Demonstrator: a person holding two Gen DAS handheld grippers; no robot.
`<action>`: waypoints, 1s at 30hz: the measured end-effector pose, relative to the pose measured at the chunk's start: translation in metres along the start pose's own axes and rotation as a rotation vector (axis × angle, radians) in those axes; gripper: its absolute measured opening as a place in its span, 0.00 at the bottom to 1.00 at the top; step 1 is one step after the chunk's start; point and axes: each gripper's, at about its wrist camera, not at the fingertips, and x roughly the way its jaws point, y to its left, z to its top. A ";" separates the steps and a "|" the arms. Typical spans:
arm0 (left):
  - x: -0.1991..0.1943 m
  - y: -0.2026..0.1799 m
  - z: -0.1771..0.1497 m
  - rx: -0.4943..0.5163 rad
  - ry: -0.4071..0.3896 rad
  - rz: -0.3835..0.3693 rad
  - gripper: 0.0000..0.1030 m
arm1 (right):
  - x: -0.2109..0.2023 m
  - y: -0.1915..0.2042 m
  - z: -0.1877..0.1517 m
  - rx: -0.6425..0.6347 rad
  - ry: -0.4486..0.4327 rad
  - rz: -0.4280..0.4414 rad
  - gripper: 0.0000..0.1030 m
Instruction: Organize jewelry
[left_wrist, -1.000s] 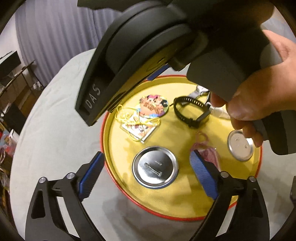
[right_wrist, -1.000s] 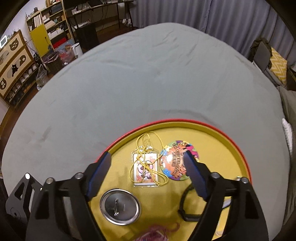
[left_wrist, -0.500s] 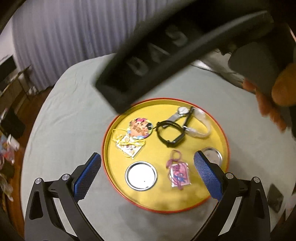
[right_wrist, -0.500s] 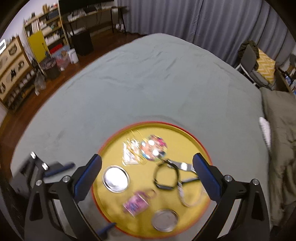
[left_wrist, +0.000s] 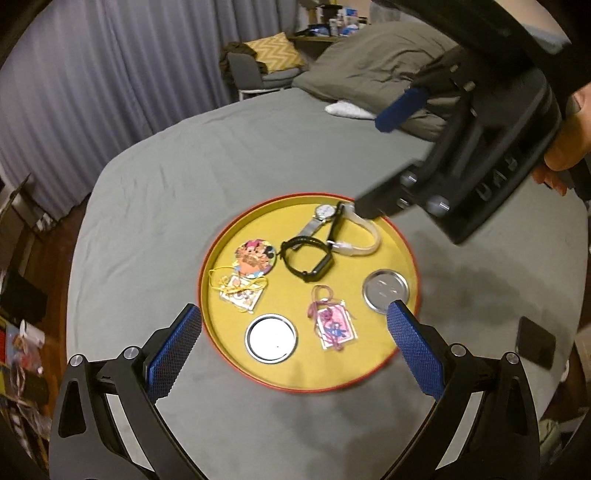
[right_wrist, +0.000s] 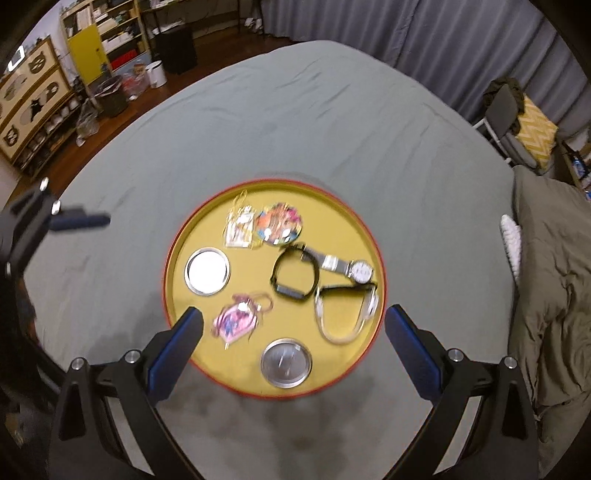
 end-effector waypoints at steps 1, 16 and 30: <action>-0.003 -0.002 0.002 0.021 0.002 0.006 0.95 | -0.001 0.000 -0.004 -0.009 0.007 0.008 0.92; -0.004 -0.017 0.014 0.125 0.016 -0.042 0.95 | -0.006 -0.014 -0.038 -0.154 0.091 0.030 0.92; 0.018 -0.010 0.024 0.177 0.052 -0.032 0.95 | 0.008 -0.028 -0.043 -0.236 0.086 0.041 0.92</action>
